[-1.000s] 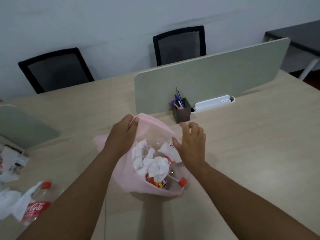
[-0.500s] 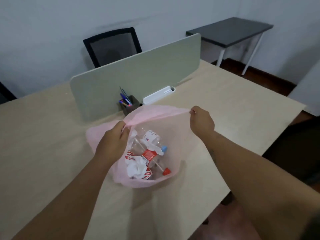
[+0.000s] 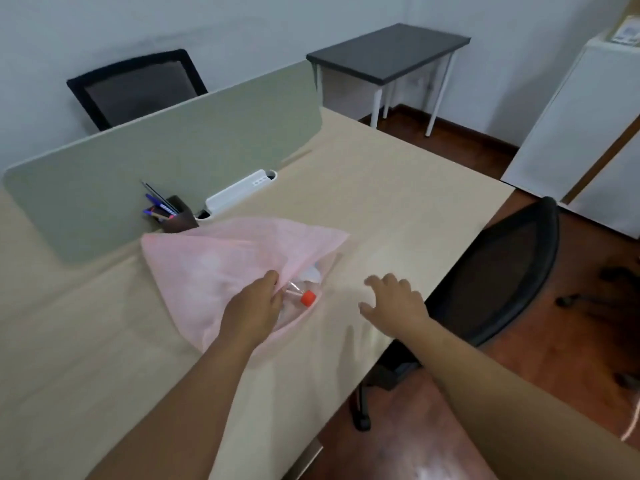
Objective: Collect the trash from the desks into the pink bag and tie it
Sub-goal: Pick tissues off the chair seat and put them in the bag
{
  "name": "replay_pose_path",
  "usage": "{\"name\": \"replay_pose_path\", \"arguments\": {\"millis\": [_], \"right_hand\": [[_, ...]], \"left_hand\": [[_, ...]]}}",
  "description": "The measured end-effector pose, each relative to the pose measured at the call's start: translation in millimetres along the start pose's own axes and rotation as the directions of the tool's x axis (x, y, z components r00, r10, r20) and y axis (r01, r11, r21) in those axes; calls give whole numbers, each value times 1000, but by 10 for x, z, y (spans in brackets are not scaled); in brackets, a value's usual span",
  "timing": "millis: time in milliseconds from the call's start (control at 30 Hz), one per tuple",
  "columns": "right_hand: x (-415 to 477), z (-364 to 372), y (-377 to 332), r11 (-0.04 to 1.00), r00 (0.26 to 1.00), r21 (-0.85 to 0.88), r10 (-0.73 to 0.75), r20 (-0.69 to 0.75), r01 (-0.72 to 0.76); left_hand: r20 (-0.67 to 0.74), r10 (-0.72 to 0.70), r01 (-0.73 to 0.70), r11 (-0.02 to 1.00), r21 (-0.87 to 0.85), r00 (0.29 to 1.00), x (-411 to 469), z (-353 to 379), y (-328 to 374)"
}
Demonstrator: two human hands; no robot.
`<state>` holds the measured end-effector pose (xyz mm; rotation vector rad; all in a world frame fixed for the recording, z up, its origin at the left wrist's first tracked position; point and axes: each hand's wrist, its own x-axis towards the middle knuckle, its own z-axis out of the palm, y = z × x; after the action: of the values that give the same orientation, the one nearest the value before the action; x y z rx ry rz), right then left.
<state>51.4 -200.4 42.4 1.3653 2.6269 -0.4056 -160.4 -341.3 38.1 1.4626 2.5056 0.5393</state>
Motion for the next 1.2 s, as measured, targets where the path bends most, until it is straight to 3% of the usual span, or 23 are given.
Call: {"name": "replay_pose_path", "arguments": {"millis": [133,233,333,433,667,833,967,1100,1200], "right_hand": [[-306,92,119,977,966,-203,-2,259,57],[-437,93,167,892,925,-432,42,378,135],[-474,143,210,810,918,-579,158,364,90],[-508,182,317,794,904,-607,240,353,26],[-701,274,977,782,898,-616,333,288,-92],[-969,292,1531,712,918,-702,294,267,-24],[-1116,289,1769,754,927,-656,249,280,-4],[-965,534,1770,941,951,-330,166,261,-74],[-712,883,1799,982,961,-139,160,226,-131]], "left_hand": [[63,3,-9,995,96,998,-107,333,110],[88,10,-19,994,104,996,-172,543,180],[101,55,-67,991,117,993,-177,697,154],[150,78,-92,991,94,986,-80,852,22],[172,149,-182,964,193,974,133,1109,42],[121,248,-268,944,193,961,199,1209,248],[116,311,-329,925,189,943,252,1303,428],[121,310,-329,922,202,943,301,1433,620],[97,282,-297,932,209,954,361,1531,794]]}}
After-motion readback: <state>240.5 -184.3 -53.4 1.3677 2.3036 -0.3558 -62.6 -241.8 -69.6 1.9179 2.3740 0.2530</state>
